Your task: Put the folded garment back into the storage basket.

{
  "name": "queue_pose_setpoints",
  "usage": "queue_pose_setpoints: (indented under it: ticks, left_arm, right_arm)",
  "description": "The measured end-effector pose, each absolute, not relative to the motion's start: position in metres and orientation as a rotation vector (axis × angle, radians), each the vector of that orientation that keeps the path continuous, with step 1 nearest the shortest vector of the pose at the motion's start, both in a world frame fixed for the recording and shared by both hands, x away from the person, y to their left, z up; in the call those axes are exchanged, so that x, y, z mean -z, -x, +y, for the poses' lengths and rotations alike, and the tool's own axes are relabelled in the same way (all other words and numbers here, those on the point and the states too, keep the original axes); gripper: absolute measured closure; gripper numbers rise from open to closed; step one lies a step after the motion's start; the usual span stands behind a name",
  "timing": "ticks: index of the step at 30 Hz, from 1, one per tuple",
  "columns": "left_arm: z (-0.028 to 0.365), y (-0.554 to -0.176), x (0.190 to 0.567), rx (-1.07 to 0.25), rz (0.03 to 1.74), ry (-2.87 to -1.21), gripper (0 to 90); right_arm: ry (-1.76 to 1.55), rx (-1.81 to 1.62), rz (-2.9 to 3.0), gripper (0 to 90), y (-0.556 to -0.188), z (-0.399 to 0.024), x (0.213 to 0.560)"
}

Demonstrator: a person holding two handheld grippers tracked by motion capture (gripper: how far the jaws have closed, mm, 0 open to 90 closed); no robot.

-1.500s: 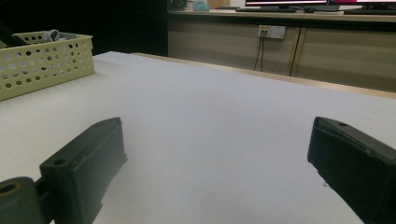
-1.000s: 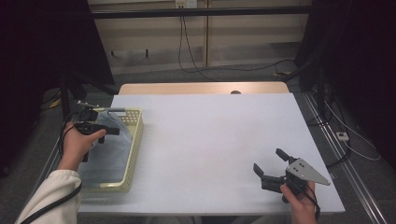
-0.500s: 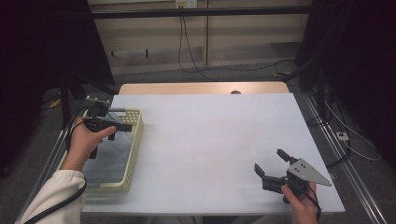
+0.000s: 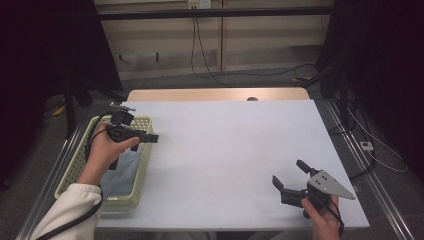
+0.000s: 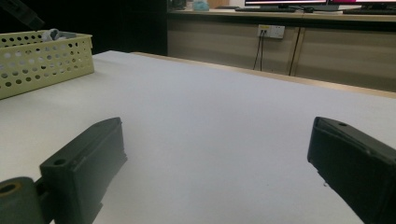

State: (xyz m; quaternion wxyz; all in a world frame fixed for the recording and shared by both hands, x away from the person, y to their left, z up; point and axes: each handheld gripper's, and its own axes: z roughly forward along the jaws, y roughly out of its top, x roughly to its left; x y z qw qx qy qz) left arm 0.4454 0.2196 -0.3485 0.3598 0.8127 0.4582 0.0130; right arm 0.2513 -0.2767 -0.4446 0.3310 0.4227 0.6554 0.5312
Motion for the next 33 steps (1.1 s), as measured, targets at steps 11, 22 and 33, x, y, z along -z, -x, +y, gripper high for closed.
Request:
queue_pose_setpoints:
  ticks: [11,22,33]
  left_arm:
    - [0.195,-0.436,0.350,-0.012,1.095,-2.117,36.7]
    - [0.176,-0.426,0.354,0.030,1.021,-2.132,36.1]
    - [0.167,-0.413,0.359,0.056,0.971,-2.131,35.7]
  right_arm:
    - [-1.103,-1.391,1.715,4.0,-0.251,-0.276,0.445]
    - [-1.103,-1.390,1.715,4.0,-0.251,-0.276,0.445]
    - [-1.104,-1.390,1.713,4.0,-0.251,-0.276,0.444]
